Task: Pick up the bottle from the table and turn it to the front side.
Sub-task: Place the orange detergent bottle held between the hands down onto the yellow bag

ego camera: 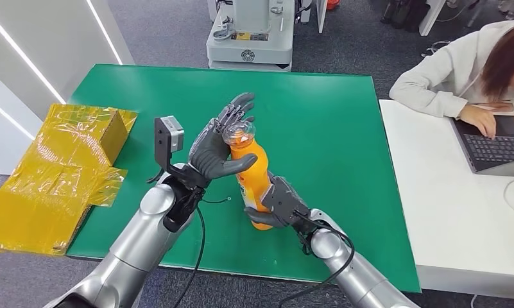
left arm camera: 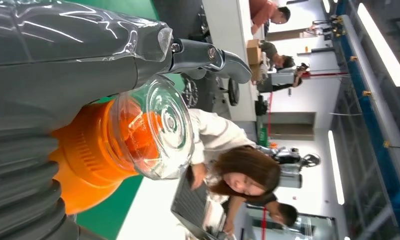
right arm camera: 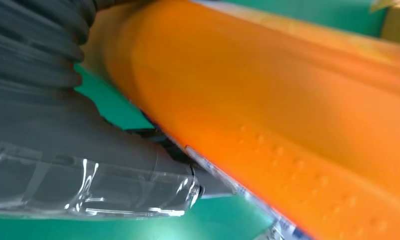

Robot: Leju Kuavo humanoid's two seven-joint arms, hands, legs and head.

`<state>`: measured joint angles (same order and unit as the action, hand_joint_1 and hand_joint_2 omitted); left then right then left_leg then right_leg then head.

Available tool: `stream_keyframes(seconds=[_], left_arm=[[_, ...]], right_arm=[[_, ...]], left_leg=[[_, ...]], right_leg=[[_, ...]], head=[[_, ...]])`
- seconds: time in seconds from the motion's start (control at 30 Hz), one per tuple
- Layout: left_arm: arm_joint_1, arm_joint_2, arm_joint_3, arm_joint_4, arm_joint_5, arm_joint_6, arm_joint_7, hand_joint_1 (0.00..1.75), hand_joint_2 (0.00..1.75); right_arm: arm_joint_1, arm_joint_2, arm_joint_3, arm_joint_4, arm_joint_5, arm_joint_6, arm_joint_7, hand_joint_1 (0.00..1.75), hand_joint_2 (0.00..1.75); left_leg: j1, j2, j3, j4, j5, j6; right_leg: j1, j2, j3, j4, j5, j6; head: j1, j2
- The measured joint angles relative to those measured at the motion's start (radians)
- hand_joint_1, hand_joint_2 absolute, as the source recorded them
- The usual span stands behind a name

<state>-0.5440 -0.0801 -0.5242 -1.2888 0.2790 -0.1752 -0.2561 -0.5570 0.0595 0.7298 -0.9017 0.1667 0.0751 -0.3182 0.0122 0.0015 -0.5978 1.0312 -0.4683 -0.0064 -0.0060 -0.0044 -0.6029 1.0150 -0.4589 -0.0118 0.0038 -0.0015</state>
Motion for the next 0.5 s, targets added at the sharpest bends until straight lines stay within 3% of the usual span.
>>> stream_keyframes(seconds=[0.33,0.5], left_arm=[[-0.025,0.011,-0.014,0.165,-0.196,0.040,-0.025,0.00,1.75],[-0.023,0.027,-0.014,0.215,-0.246,-0.008,-0.002,0.00,1.75]], right_arm=[[0.008,0.008,0.002,0.048,0.055,-0.034,0.025,1.75,1.75],[0.016,0.007,0.002,0.061,0.071,-0.041,0.024,1.75,1.75]], left_leg=[[0.000,0.000,0.000,0.000,0.000,0.000],[0.000,0.001,0.000,0.000,0.000,0.000]], right_leg=[[0.000,0.000,0.000,0.000,0.000,0.000],[0.000,0.000,0.000,0.000,0.000,0.000]], head=[[0.000,0.000],[0.000,0.000]])
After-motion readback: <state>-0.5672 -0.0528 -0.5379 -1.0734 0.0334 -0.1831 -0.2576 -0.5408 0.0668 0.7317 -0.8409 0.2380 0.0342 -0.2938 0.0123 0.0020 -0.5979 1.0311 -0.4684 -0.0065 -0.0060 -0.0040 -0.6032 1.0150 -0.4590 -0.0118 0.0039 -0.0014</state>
